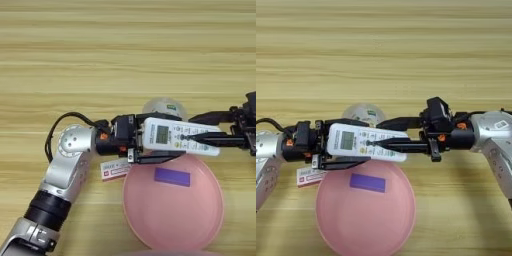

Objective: Move the objects on the table

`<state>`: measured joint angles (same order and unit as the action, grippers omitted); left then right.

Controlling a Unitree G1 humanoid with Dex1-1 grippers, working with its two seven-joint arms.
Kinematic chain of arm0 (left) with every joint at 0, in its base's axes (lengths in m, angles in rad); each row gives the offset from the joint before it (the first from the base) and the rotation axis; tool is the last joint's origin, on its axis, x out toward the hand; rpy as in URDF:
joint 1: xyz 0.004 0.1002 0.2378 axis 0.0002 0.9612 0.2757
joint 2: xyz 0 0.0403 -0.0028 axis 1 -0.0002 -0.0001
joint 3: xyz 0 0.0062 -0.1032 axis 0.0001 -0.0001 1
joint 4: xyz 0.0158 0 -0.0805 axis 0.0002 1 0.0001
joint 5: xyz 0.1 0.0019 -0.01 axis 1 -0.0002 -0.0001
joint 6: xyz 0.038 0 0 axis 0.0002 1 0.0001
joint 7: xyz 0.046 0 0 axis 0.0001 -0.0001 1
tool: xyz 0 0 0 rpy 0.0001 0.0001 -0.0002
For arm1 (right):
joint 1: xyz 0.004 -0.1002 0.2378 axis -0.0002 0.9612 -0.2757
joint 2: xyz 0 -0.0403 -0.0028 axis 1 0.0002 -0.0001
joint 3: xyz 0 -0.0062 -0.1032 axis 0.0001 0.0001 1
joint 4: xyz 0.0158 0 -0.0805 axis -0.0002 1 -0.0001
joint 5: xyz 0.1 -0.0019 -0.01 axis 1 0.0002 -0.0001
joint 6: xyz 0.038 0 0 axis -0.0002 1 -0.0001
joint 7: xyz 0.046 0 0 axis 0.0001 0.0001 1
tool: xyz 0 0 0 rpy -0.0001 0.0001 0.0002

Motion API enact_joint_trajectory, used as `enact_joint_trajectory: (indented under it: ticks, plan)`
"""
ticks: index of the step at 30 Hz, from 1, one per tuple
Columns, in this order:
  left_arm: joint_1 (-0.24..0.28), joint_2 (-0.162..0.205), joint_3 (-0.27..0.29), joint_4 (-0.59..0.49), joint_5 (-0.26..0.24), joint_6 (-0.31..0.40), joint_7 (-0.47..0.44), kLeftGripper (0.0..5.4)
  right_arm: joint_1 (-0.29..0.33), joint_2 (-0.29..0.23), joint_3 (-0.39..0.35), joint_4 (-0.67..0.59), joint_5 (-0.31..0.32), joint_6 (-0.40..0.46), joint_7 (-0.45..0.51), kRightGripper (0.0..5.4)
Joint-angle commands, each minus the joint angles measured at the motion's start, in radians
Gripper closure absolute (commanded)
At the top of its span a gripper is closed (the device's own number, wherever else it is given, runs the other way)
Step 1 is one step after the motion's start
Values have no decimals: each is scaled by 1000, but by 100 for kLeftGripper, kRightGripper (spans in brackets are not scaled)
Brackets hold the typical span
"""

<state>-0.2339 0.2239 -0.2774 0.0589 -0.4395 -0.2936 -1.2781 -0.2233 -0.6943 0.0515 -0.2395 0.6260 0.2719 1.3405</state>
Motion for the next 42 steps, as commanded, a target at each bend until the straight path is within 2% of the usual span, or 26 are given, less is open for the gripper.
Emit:
enact_joint_trajectory:
  ticks: [1,14,20,21,26,32,35,42]
  plan:
    - [-15,-9,14,-10,-7,-19,12,258,1,-1,14,1,-20,1,1,320]
    - [-15,-12,20,3,-1,-27,12,258,-8,17,1,17,-19,-13,-15,159]
    - [-15,-13,23,17,2,-36,9,258,-46,60,-54,35,5,-26,-72,89]
    - [-15,-13,23,20,2,-38,9,258,-51,67,-63,37,9,-28,-83,63]
    - [-19,-12,28,39,8,-47,12,259,-80,115,-142,68,38,-46,-155,3]
    - [-23,-9,34,64,19,-58,16,259,-96,148,-199,107,35,-78,-218,0]
    - [-35,-12,44,98,48,-71,49,259,-115,169,-231,149,23,-104,-268,0]
    - [-121,-43,100,278,152,-105,231,259,-128,223,-245,283,-41,-201,-351,0]
